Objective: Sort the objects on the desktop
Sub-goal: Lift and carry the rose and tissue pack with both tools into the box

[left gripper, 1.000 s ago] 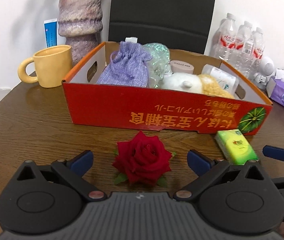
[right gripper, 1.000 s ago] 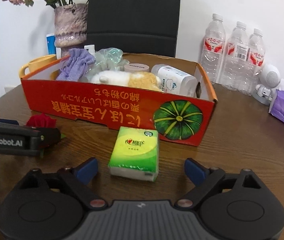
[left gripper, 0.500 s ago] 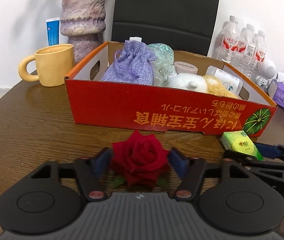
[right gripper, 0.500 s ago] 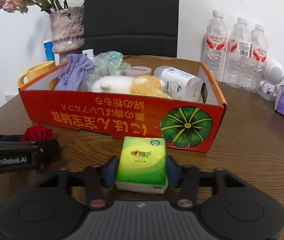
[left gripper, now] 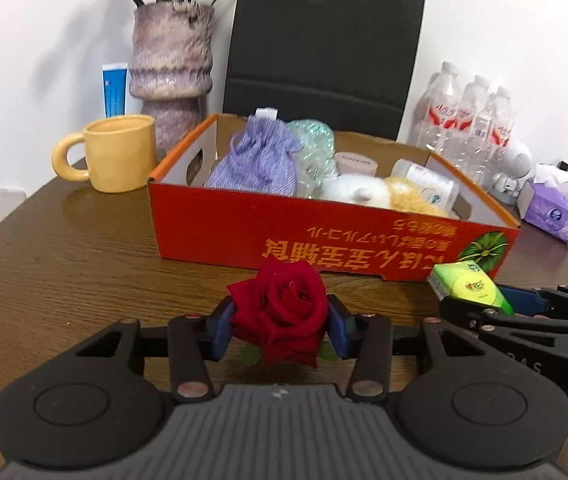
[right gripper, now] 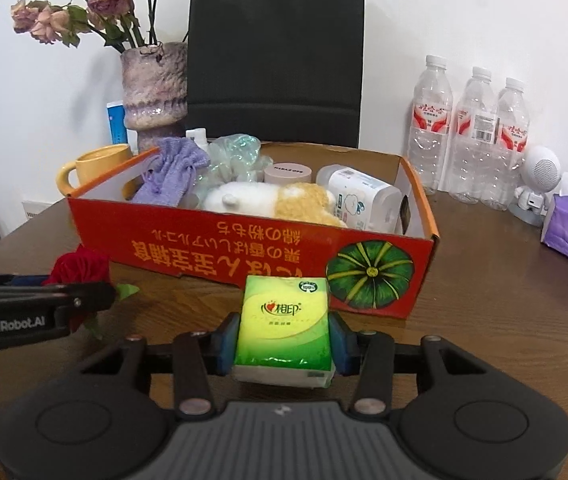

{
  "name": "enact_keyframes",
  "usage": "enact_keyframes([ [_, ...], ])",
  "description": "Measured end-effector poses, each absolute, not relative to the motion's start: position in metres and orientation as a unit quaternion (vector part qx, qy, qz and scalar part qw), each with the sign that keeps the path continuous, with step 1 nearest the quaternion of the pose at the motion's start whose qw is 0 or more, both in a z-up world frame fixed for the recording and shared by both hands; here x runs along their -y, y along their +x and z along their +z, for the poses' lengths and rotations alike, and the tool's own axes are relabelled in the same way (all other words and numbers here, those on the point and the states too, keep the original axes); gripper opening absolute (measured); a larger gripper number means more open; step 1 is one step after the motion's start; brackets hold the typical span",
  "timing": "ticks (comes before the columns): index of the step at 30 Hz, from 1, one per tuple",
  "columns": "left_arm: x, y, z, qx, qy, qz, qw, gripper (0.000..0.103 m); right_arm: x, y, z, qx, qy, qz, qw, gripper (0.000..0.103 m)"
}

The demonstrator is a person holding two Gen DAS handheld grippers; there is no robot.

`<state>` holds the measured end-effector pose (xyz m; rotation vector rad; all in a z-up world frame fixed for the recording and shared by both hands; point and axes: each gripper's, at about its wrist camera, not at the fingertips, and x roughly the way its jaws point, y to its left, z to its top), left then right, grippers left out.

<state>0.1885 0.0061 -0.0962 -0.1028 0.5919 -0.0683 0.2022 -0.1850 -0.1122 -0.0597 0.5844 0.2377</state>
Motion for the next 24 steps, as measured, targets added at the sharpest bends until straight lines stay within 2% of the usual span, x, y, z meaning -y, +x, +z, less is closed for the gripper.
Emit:
enact_keyframes([
  [13, -0.010, 0.136, -0.044, -0.242, -0.057, -0.064, 0.967, 0.048, 0.194, 0.143, -0.056, -0.232, -0.016, 0.143, 0.962, 0.044],
  [24, -0.008, 0.126, 0.008, -0.207, -0.031, -0.081, 0.974, 0.047, 0.205, 0.135, -0.019, -0.211, -0.006, 0.141, 0.967, 0.044],
])
